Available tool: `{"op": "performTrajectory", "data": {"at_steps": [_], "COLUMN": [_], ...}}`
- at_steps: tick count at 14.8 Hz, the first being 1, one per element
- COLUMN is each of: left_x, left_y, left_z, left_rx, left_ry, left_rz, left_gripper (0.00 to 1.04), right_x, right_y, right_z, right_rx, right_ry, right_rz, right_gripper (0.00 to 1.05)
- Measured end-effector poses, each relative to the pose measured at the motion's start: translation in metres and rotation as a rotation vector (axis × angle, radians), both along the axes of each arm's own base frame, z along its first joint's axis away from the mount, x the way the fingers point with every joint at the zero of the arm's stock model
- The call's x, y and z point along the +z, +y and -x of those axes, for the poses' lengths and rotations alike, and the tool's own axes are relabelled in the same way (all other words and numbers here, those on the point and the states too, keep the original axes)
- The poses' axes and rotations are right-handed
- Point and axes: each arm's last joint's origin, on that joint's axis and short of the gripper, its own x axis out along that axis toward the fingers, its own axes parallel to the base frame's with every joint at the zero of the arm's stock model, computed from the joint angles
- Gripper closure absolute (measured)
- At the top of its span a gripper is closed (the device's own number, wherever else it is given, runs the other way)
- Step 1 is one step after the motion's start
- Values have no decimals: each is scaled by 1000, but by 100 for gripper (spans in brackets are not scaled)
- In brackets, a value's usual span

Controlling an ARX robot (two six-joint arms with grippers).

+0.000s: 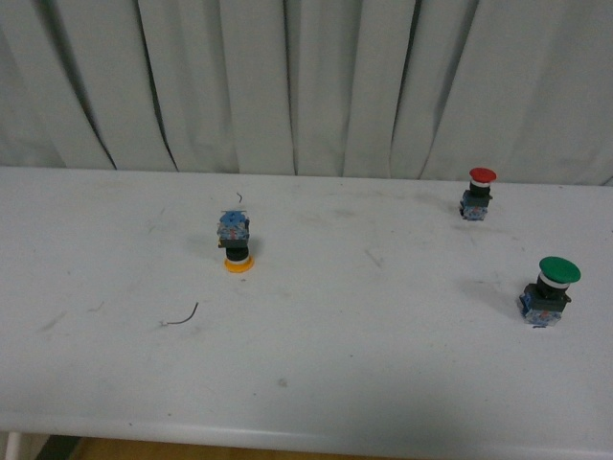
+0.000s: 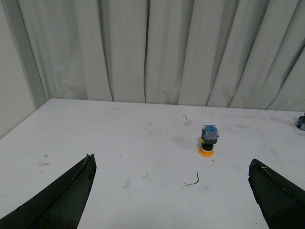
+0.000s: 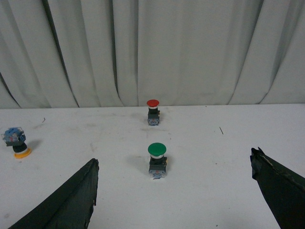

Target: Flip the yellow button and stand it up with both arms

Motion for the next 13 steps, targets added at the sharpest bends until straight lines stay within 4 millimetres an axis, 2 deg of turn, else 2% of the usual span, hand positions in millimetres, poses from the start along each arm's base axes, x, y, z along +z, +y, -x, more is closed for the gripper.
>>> {"op": "performTrajectory", "data": {"at_steps": [8, 9, 10, 13], "left_x": [0, -2, 3, 23], "left_y": [0, 0, 2, 6], "left_z": [0, 0, -6, -36], "left_rx": [0, 46, 93, 118], "left_ry": [1, 124, 200, 119], "left_rz": [0, 22, 58, 79], "left_gripper": [7, 7, 7, 7], "right_x": [0, 0, 0, 0], "right_y": [0, 0, 0, 0], "right_z": [0, 0, 0, 0], "right_rx": [0, -1, 1, 0], "right_ry": [0, 0, 0, 0], "right_rz": [0, 0, 1, 1], "right_gripper": [6, 6, 6, 6]}}
